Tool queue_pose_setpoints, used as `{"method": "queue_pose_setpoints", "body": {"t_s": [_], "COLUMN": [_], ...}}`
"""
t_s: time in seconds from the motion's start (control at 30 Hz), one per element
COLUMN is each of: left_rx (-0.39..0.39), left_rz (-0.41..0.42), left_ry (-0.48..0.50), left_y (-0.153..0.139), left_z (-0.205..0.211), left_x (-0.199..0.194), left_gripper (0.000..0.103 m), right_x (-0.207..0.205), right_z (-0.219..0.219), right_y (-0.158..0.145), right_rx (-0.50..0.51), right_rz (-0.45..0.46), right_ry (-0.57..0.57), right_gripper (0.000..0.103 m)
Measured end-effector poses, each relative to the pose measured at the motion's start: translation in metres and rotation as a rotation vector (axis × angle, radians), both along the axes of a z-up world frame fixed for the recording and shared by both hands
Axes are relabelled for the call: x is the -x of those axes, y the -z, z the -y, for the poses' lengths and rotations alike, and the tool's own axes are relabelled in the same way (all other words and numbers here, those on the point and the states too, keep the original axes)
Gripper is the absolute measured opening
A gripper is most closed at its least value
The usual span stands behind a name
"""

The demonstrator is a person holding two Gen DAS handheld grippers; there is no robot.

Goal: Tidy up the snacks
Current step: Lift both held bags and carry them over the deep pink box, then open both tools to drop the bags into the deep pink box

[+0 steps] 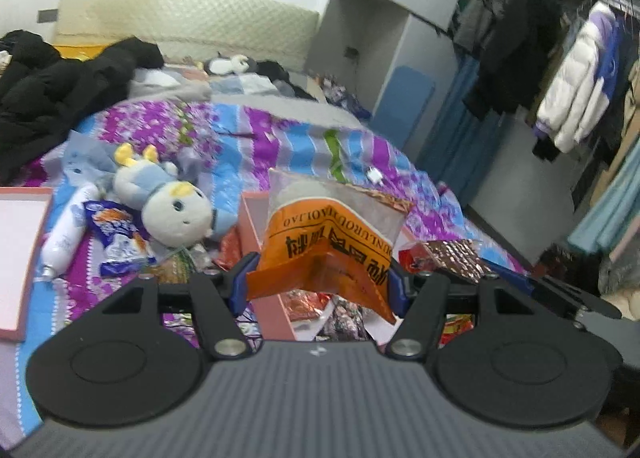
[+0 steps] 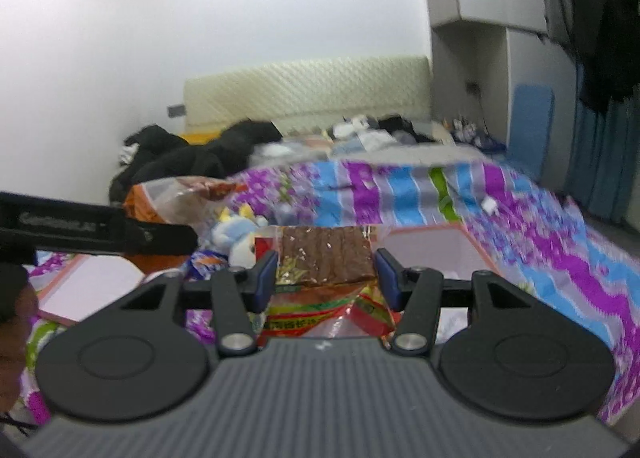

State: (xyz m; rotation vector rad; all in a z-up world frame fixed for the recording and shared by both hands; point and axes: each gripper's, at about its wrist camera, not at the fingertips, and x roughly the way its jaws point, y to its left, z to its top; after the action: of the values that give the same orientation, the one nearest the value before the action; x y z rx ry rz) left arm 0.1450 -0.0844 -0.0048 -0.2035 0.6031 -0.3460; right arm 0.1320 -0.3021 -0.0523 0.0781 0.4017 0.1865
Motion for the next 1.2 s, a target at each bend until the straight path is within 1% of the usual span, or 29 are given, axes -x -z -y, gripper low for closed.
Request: {"method": "queue_pose_setpoints", "body": {"t_s": [0.2,0.33,0.53,0.7,0.83,0.93,0.97,1.0,1.03,1.13,1.2], "left_rx": [-0.024,-0.035,-0.059,-0.092,-0.09,-0.084,-0.088,-0.096,-0.105,-0.106,-0.104], "left_rz": [-0.072,-0.114,-0.191,-0.226,-0.252,-0.261,-0.264,-0.268,-0.269,-0.246,-0.228], "left_ry": [0.045,0.068,0.11,0.14,0.134,0.136,0.148,0.163,0.162,0.159,0.154], "left_y": [0.026,0.046,0.088,0.117,0.133,0.139,0.139,0.138,0.137,0.127,0.118], "left_z": [0.027,0.048,0.079,0.097,0.098,0.097,0.098,0.098,0.097,0.091,0.086], "left_x": [-0.054,-0.1,-0.171,-0.211,-0.227,-0.232,-0.232,-0.231,-0.228,-0.219,-0.211], "left_gripper": [0.068,0.068,0.068,0.068,0.068,0.069,0.071,0.073,0.073,0.076,0.076], "right_x": [-0.033,-0.064,-0.115,-0.142,-0.158,-0.164,-0.164,-0.164,-0.164,-0.158,-0.152], "right_z": [0.022,0.041,0.063,0.07,0.069,0.067,0.067,0.066,0.065,0.066,0.066], "right_y": [0.021,0.037,0.074,0.104,0.121,0.125,0.125,0.125,0.125,0.119,0.114], "right_rx": [-0.008,-0.016,-0.016,-0.022,-0.031,-0.029,-0.031,-0.028,-0.02,-0.023,-0.026], "right_rz": [-0.063,-0.109,-0.194,-0.259,-0.301,-0.317,-0.32,-0.325,-0.331,-0.322,-0.315], "right_ry": [0.042,0.066,0.101,0.097,0.095,0.097,0.1,0.103,0.107,0.117,0.127], "right_gripper": [0.055,0.056,0.056,0.056,0.058,0.061,0.063,0.068,0.07,0.07,0.075]}}
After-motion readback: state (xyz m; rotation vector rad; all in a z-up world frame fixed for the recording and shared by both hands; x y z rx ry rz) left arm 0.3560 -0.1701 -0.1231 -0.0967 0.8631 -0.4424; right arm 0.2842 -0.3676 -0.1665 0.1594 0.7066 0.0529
